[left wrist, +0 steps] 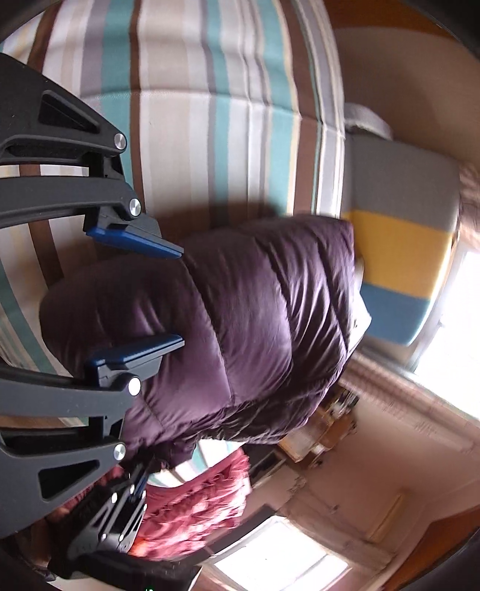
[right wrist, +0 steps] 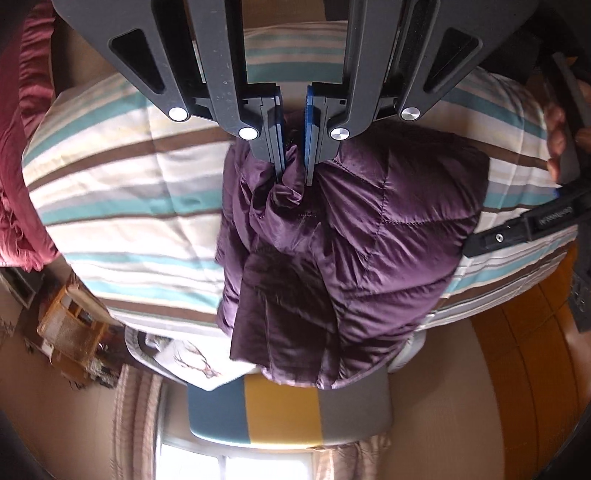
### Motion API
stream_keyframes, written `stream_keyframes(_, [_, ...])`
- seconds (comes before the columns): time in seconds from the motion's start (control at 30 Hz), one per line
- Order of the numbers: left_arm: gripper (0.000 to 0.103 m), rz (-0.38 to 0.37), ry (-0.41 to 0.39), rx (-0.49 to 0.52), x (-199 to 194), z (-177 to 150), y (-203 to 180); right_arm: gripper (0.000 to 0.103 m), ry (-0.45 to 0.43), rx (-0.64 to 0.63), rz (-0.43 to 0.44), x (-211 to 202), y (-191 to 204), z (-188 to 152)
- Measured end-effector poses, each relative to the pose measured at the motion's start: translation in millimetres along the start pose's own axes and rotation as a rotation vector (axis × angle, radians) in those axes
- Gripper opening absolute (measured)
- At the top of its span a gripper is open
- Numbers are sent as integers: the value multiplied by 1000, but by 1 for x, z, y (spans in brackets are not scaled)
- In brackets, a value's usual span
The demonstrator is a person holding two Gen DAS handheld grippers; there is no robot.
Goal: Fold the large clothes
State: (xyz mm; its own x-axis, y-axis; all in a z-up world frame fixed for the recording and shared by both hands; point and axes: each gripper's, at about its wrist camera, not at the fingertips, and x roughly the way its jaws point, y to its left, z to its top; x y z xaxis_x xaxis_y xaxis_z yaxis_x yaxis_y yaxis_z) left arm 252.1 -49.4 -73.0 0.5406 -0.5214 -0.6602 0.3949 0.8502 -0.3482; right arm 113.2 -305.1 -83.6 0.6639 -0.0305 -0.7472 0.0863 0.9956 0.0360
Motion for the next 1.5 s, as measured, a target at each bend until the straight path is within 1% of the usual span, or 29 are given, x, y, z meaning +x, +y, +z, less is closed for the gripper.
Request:
stream_keyframes(0.03, [42, -3, 5, 16, 1, 0, -6, 8, 2, 5, 7, 4, -3, -3])
stream_keyframes(0.1, [42, 12, 18, 70, 10, -2, -22, 8, 18, 28, 3, 11, -10, -14])
stream_keyframes(0.17, [42, 26, 32, 103, 18, -4, -32, 8, 31, 51, 7, 19, -17, -20])
stream_keyframes(0.27, [43, 59, 53, 146, 27, -8, -44, 8, 51, 88, 24, 33, -28, -31])
stream_keyframes(0.37, [44, 90, 59, 177, 35, -14, -52, 8, 44, 97, 32, 44, -32, -38])
stream_keyframes(0.47, [45, 97, 59, 170, 43, -16, -51, 8, 19, 112, 47, 51, -34, -41])
stream_keyframes(0.57, [45, 100, 49, 158, 45, -20, -52, 8, 2, 114, 39, 53, -30, -45])
stream_keyframes(0.73, [46, 92, 34, 145, 40, -19, -51, 8, 11, 149, 40, 42, -27, -48])
stream_keyframes(0.93, [46, 72, 19, 129, 29, -15, -48, 12, -6, 141, -15, 23, -19, -42])
stream_keyframes(1.03, [46, 70, 12, 122, 25, -14, -47, 22, -28, 148, -42, 12, -17, -41])
stream_keyframes(1.1, [47, 67, 7, 120, 22, -12, -48, 26, -51, 152, -47, 2, -14, -38])
stream_keyframes(1.17, [47, 64, -1, 120, 17, -11, -49, 37, -75, 150, -57, -8, -12, -35])
stream_keyframes(1.2, [48, 61, -6, 118, 14, -10, -49, 41, -88, 150, -61, -14, -11, -33])
stream_keyframes(1.23, [49, 59, -12, 118, 11, -8, -50, 50, -102, 151, -61, -19, -9, -31])
stream_keyframes(1.27, [49, 57, -18, 117, 8, -8, -50, 55, -114, 148, -66, -23, -8, -30])
stream_keyframes(1.43, [53, 45, -63, 102, -10, 1, -52, 55, -160, 130, -67, -42, -1, -17])
stream_keyframes(1.5, [54, 59, -89, 97, -18, 7, -50, 55, -173, 110, -72, -45, 5, -10])
